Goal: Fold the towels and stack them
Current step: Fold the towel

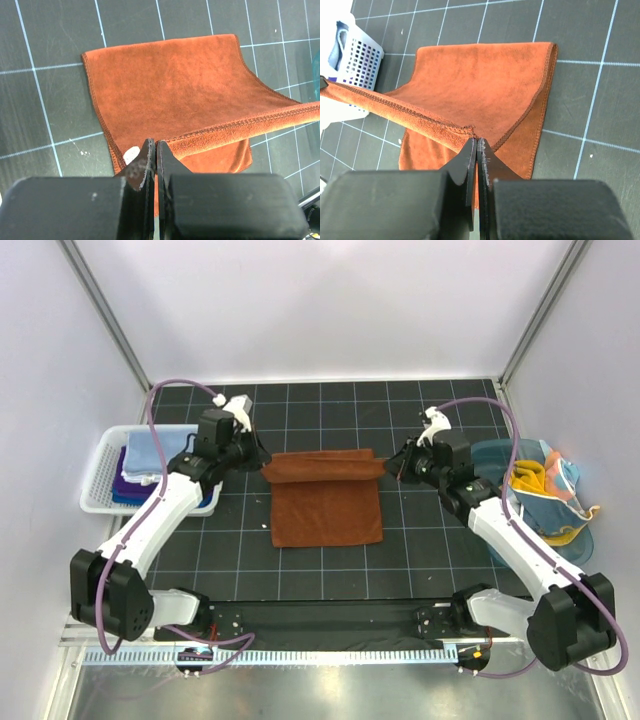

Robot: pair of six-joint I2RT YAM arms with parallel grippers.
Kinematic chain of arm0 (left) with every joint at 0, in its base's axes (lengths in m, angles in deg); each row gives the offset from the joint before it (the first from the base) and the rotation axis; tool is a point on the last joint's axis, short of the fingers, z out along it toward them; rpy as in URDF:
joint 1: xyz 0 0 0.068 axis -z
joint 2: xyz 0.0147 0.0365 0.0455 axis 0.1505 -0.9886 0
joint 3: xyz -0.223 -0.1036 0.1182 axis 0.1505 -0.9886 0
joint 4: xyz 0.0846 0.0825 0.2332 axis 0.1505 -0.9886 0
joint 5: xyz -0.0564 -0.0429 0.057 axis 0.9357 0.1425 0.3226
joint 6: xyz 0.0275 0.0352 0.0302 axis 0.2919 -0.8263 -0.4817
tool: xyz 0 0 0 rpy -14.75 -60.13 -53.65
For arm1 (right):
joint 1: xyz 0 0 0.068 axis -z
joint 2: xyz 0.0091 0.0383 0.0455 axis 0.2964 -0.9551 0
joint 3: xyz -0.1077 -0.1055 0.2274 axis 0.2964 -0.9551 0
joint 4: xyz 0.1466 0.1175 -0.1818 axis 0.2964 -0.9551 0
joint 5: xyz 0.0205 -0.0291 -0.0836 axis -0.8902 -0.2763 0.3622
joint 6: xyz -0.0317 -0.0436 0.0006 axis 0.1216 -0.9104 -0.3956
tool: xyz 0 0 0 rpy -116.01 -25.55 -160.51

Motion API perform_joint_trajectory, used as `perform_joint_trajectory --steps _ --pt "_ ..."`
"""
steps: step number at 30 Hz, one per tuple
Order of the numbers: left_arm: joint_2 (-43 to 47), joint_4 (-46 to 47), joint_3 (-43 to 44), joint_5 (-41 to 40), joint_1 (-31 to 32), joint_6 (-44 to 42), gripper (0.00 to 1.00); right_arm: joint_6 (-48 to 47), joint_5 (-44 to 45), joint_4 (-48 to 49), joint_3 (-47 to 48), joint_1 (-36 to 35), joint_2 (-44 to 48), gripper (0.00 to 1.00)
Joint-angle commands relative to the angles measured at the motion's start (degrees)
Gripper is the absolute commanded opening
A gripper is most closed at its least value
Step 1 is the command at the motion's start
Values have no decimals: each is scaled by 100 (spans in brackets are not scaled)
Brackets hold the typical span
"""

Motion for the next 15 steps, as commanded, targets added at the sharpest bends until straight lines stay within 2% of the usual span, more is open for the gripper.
perform_joint_trajectory --steps 1,15 --pt "216 36 -113 -407 -3 -19 0 32 413 -69 -149 -41 217 1" --pt "524 -61 -465 -591 244 139 0 -3 606 -219 -378 -182 455 1"
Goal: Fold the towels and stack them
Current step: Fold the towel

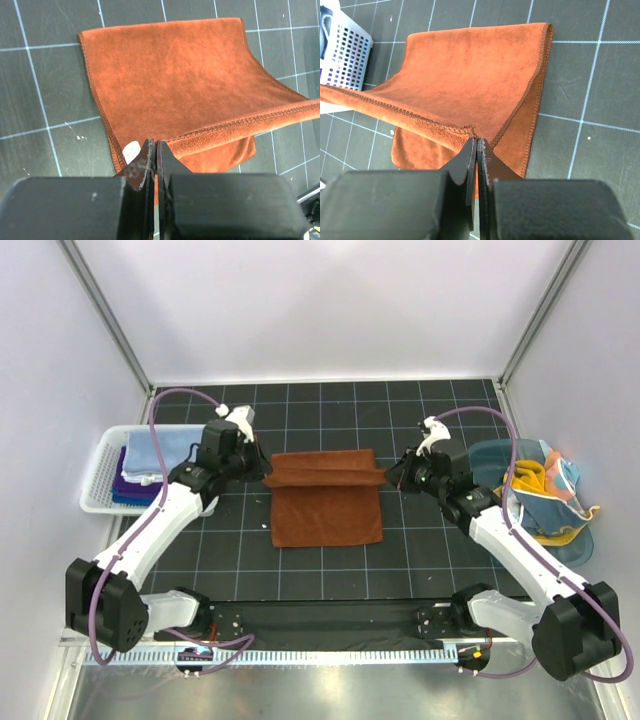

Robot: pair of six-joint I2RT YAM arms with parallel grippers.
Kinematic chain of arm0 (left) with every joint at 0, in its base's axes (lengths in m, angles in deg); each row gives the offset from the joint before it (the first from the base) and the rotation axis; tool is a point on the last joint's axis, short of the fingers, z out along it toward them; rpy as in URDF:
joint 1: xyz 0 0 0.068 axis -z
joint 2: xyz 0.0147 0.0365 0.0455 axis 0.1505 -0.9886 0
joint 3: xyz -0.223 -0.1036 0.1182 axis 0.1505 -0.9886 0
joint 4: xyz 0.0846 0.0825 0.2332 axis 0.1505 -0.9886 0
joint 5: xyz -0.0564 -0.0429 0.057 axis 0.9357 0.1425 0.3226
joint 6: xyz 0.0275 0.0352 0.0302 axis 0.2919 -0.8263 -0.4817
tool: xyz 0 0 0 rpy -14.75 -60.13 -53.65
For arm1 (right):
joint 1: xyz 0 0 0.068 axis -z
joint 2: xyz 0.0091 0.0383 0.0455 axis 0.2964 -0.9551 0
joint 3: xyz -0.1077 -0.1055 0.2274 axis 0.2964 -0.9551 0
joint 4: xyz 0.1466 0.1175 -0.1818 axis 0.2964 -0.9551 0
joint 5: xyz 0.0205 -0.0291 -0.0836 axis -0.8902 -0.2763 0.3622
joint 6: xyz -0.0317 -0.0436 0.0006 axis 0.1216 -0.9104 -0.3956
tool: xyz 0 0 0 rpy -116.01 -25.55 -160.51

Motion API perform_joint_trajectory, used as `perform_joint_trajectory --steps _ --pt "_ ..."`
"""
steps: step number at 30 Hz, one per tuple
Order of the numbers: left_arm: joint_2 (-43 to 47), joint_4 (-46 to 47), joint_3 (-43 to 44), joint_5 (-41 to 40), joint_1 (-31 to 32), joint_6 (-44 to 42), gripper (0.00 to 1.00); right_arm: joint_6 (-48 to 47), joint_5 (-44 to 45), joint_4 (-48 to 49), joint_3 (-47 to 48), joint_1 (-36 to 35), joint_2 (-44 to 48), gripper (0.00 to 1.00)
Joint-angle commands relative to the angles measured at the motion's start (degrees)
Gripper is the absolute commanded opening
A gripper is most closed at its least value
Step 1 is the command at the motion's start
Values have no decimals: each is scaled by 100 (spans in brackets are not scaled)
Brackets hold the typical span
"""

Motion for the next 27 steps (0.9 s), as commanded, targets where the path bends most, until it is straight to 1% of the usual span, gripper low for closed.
perform_joint_trajectory --steps 1,4,9,13,20,23,27 --pt "218 22 -107 -353 64 52 0 -47 374 -39 -107 19 146 1" --pt "288 22 -230 -441 205 78 0 6 340 39 -309 10 146 1" --pt "350 110 -511 -476 258 193 1 59 278 242 -714 -16 155 1" --pt "359 259 -879 -476 398 272 1 146 190 418 -1047 -69 59 1" --pt "385 576 -1451 -538 583 421 2 208 155 655 -1215 -297 -257 1" --pt "376 672 -1609 -555 619 465 2 217 251 699 -1241 -490 -442 1" --pt "341 761 -1759 -547 715 474 4 296 313 752 -1347 -544 -548 1"
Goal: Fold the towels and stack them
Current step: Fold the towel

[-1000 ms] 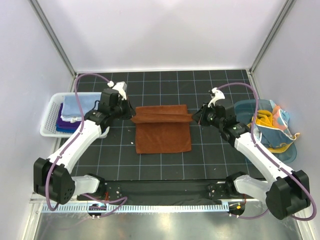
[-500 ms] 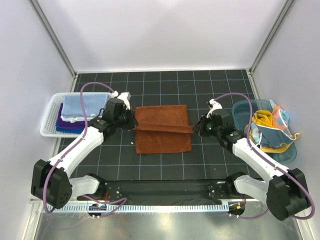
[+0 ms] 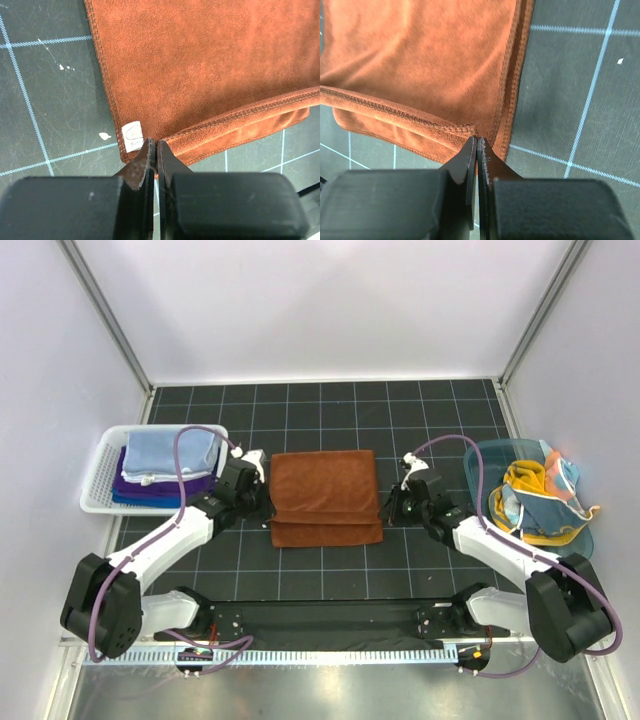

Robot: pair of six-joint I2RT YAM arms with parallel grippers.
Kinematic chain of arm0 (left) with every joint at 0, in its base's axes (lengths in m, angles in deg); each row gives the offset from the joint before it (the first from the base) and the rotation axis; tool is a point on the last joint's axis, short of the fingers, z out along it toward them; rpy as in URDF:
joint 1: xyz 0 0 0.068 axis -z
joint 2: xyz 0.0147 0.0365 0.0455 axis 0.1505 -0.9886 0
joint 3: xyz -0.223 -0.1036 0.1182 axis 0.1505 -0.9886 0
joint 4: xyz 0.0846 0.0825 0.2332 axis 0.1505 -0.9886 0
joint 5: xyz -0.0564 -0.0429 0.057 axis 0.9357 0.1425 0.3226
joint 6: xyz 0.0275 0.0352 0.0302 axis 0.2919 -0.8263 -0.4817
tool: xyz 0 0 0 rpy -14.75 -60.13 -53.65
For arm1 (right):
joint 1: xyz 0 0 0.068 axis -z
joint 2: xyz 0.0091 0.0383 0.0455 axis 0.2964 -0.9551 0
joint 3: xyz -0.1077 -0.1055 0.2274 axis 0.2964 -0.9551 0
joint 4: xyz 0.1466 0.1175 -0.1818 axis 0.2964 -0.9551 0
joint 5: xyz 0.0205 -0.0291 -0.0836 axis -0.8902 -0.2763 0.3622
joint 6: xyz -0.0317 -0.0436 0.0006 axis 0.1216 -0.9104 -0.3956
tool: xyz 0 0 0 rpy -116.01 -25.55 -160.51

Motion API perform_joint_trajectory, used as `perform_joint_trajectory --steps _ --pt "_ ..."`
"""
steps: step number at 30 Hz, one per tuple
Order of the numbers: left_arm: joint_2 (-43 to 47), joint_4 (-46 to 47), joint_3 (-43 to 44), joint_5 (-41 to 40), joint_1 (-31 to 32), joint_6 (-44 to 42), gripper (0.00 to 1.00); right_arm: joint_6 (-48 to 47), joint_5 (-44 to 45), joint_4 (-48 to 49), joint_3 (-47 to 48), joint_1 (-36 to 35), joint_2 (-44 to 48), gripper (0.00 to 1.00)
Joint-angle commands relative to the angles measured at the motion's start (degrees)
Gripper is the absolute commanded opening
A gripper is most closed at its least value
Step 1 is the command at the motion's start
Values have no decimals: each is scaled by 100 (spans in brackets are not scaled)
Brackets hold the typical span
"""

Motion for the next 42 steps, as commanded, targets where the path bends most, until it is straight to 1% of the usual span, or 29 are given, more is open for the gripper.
perform_joint_trajectory --steps 1,9,16,18,19,20,21,23,24,26,29,32,33,35,37,38,40,41,42 --pt "142 448 -109 -179 90 65 4 99 236 284 -66 -47 -36 1" --pt "125 545 -320 -171 204 92 5 91 395 20 -101 -47 130 1" --pt "151 563 -390 -214 327 127 11 143 422 3 -216 -47 165 1" --pt "212 554 -469 -223 354 162 14 187 404 12 -242 -47 227 6" --pt "247 580 -504 -215 371 179 17 196 412 -32 -251 -47 262 9" --pt "291 589 -540 -215 380 180 19 205 378 -76 -251 -56 315 19" --pt "344 572 -583 -232 389 188 20 205 351 -103 -251 -47 341 23" --pt "414 528 -601 -224 380 206 28 249 290 -190 -268 -47 490 28" --pt "476 501 -601 -232 380 215 31 257 263 -234 -268 -47 560 30" --pt "564 431 -601 -224 389 276 31 275 237 -365 -251 -47 718 33" --pt "740 344 -496 -206 380 355 32 275 263 -594 -119 -47 947 33" --pt "749 325 -277 -267 380 417 33 275 315 -657 74 -47 922 34" --pt "696 308 -198 -285 389 417 34 266 368 -683 231 -47 739 34" --pt "337 264 101 -548 389 408 34 266 412 -692 407 -56 483 34" --pt "-58 238 338 -627 389 329 33 284 526 -639 635 -65 98 34" --pt "-460 211 583 -576 389 286 33 301 579 -630 724 -65 -18 34" --pt "-840 141 821 -575 389 250 32 336 685 -595 943 -74 -386 34" --pt "-1199 132 996 -462 380 250 31 337 694 -569 988 -82 -484 34" --pt "-1324 97 1068 -417 389 259 30 354 702 -543 1041 -83 -607 34"
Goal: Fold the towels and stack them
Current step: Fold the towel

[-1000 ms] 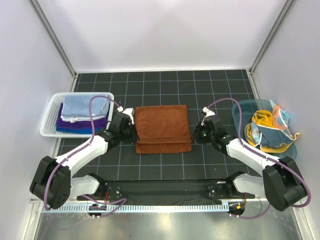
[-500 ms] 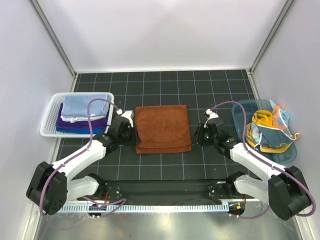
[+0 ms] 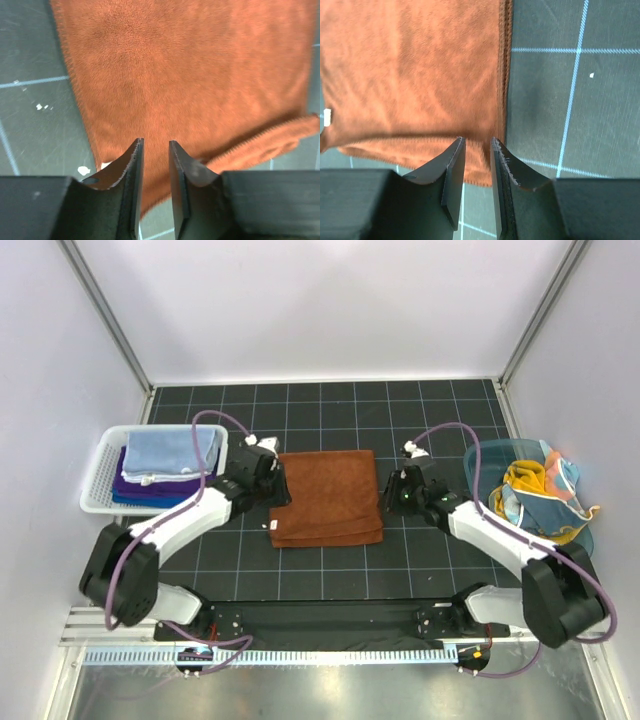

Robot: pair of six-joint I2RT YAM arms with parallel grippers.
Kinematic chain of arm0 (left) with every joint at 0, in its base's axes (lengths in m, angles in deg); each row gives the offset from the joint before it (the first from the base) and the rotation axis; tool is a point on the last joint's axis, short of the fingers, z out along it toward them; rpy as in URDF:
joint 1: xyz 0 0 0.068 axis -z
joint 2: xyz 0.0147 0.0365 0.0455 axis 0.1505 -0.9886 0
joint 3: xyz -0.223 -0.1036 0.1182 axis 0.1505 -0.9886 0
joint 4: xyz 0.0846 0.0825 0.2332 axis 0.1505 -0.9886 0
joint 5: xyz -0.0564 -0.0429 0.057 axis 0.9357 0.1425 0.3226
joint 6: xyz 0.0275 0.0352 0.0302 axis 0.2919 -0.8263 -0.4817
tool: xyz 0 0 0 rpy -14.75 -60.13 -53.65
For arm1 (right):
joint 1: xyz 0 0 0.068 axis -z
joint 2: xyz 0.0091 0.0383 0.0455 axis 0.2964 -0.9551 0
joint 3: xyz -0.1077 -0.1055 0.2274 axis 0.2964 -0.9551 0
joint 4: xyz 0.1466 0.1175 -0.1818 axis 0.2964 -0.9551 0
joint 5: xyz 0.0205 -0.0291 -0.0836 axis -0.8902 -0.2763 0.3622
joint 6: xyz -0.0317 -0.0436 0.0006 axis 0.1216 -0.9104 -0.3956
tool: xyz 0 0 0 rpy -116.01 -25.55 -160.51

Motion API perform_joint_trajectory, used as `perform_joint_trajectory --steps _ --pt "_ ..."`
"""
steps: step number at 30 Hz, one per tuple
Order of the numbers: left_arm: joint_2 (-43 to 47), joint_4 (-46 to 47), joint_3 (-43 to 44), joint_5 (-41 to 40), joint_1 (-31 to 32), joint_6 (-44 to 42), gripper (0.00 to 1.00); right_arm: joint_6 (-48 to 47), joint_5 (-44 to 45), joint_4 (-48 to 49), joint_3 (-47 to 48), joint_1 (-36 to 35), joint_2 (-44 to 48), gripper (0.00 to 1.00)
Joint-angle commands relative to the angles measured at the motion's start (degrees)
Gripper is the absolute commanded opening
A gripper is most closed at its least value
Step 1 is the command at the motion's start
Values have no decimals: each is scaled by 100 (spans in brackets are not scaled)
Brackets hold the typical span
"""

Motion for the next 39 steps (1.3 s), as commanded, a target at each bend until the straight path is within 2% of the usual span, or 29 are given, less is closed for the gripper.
perform_joint_trajectory --steps 1,5,10,13,23,29,32,35,37,39 --pt "-582 -128 365 22 26 16 29 90 185 146 396 -48 -330 33" --pt "-689 -67 181 49 158 104 27 81 167 181 379 -135 -655 33" --pt "-294 -32 -294 49 325 218 26 186 88 304 81 -232 -638 33" --pt "-100 -32 -514 373 404 219 26 221 79 313 -113 -259 -481 32" --pt "322 -181 -830 489 624 245 25 371 87 -20 -710 -294 749 32" --pt "410 -252 -927 383 738 350 25 397 140 -504 -492 -285 1374 32" --pt "463 -287 -840 269 747 394 26 318 219 -601 -176 -294 1139 32" --pt "489 -601 -498 -319 738 368 31 213 491 -715 350 -294 613 32" --pt "393 -778 20 -881 677 280 35 126 693 -697 650 -294 278 32" --pt "122 -1033 624 -1093 502 166 38 55 834 -671 1125 -259 -267 32"
